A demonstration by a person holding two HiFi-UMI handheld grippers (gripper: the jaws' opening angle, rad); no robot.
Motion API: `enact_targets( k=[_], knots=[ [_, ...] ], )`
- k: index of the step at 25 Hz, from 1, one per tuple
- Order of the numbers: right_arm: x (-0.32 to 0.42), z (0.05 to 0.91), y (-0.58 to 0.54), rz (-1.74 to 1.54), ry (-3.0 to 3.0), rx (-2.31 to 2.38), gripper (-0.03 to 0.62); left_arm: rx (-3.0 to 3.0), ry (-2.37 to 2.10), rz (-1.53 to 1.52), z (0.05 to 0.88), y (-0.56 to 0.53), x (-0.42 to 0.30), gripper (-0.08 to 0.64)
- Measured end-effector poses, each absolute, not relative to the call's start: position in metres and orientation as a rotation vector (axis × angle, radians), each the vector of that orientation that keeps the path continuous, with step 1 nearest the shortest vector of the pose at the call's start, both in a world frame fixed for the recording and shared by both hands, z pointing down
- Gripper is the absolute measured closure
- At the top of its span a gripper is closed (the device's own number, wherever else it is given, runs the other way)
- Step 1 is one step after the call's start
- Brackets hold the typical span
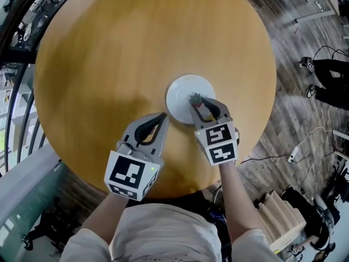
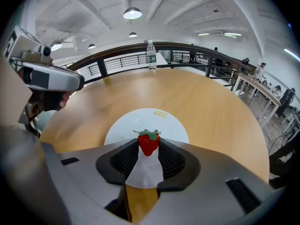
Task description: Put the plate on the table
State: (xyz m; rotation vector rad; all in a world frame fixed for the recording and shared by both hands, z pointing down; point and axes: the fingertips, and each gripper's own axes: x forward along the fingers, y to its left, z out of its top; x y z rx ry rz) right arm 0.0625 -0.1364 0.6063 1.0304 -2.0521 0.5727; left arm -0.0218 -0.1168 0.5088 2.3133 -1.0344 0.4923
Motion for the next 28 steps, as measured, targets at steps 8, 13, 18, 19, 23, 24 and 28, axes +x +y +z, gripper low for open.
enact_targets(
  k=[8,13,18,19,23,24,28],
  knots=[
    [0.0658,0.615,-0.1344,0.507,-2.024,1.007,0.445,2.297,-1.035,0.501,0.5151,-0.1166,-0.0197,0.537],
    [0.0608,0.6153,-0.1387,0.487,-2.019,1.017,0.444,2.282,-1.032,0.5,0.5166,-0.1195,-0.0269,0.536],
    [0.0642,0.6155,-0.1406,0.494,-2.018,1.026,0.442,2.274,-1.031,0.504,0.5183,-0.1197,-0.0247,0.537],
    [0.0645,0.616,-0.141,0.495,-2.016,1.027,0.44,2.271,-1.031,0.504,0.5185,-0.1199,-0.0247,0.536],
    [0.0627,0.6174,-0.1409,0.51,-2.012,1.024,0.423,2.272,-1.032,0.505,0.5167,-0.1195,-0.0271,0.537],
    [0.0622,0.6175,-0.1404,0.515,-2.014,1.023,0.414,2.274,-1.033,0.504,0.5162,-0.119,-0.0276,0.536],
    [0.0639,0.6158,-0.1382,0.519,-2.017,1.022,0.404,2.278,-1.039,0.505,0.5139,-0.1162,-0.0267,0.537]
  ],
)
